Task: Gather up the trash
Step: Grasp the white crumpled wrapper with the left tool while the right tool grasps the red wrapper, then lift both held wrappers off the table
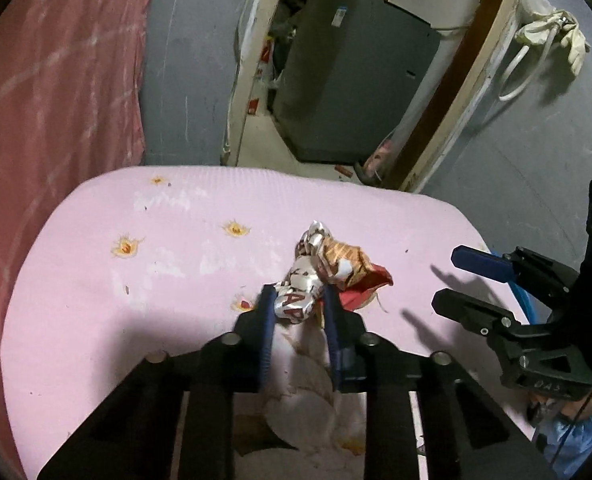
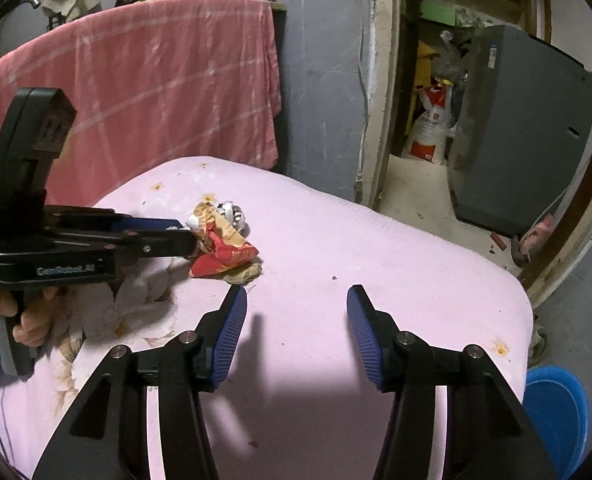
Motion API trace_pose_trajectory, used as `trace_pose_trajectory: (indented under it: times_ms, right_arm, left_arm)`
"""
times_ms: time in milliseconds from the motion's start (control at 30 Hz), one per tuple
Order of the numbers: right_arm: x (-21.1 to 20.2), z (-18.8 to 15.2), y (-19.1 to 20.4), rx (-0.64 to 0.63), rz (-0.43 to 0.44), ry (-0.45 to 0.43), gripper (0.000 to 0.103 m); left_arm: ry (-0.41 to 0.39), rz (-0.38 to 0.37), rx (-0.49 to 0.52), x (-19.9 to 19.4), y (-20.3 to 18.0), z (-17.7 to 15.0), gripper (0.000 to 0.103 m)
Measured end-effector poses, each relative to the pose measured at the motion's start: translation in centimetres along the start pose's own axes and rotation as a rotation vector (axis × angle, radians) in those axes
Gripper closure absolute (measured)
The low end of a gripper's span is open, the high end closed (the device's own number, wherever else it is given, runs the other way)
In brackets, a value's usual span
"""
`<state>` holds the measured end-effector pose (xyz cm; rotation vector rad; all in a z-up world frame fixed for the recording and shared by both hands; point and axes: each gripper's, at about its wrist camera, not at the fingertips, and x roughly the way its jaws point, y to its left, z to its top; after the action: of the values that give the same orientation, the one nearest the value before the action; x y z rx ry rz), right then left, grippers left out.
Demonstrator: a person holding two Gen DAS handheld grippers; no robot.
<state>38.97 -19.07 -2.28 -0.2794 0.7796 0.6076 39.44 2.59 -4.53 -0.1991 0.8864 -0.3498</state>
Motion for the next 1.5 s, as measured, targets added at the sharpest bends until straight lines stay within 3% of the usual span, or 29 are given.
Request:
trace_pose_trajectory:
  times_ms: [167, 667, 900, 1033, 1333, 1500]
  right_arm:
    - [0.7, 0.3, 0.7, -0.021, 0.012, 0.012, 0.053]
    - [2.5, 1.4, 2.4, -0.040, 0.077, 0.030, 0.052]
    - [4.6, 3.2, 2.9, -0.004, 0.115, 0.053, 0.053]
    - [5.3, 3.1, 2.6, 0.021, 0.132, 0.076, 0.074]
    - [3.1, 1.5, -1.5, 0.201, 0.166, 0.022, 0.077]
    - [2.3, 0.7, -2.6, 0.217, 0.134, 0.024, 0.077]
  left_arm:
    - [-0.008, -0.014, -0.036, -0.4, 0.8, 0.1, 0.094]
    - [-0.105, 0.094, -0.220, -3.8, 3.6, -1.5, 0.097]
    - [-0.112, 0.060, -0.299, -4.3, 4.9, -2.0, 0.097]
    - [-0.106, 0.055, -0.295, -4.3, 4.9, -1.9, 0.097]
    - [-0.109, 0.044, -0.303, -4.3, 5.0, -1.8, 0.097]
    - [-0.116, 0.043, -0.304, -4.4, 4.8, -2.0, 0.097]
